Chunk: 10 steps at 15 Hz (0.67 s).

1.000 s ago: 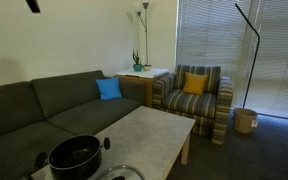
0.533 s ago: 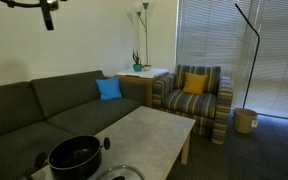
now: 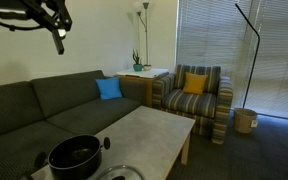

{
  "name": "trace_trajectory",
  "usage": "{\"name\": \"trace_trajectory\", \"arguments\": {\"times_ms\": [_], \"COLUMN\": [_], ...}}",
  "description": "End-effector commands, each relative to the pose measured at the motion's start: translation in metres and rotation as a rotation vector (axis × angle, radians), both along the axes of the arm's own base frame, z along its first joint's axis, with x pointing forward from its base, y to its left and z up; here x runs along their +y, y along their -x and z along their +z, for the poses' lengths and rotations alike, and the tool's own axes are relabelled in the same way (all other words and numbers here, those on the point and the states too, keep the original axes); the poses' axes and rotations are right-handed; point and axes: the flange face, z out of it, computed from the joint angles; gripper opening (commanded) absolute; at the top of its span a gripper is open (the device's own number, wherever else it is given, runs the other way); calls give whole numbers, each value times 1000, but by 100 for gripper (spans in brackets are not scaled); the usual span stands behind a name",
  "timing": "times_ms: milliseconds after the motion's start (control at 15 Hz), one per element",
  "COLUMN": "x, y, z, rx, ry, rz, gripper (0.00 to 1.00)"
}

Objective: Put the black ladle inside the black pot

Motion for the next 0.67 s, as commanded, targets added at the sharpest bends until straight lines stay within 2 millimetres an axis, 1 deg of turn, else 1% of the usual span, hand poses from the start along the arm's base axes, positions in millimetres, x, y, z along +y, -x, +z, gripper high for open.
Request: {"name": "trace_trajectory", "arguments": {"times_ms": [0, 133, 333, 600], "x": [21, 33, 51, 70], "y": [-47, -68, -93, -121], "z": [-49, -82, -127, -172], "rx": [33, 74, 165, 263], "ry": [-45, -70, -109, -155], "rz": [129, 182, 256, 322], "gripper": [100, 100, 100, 100]}}
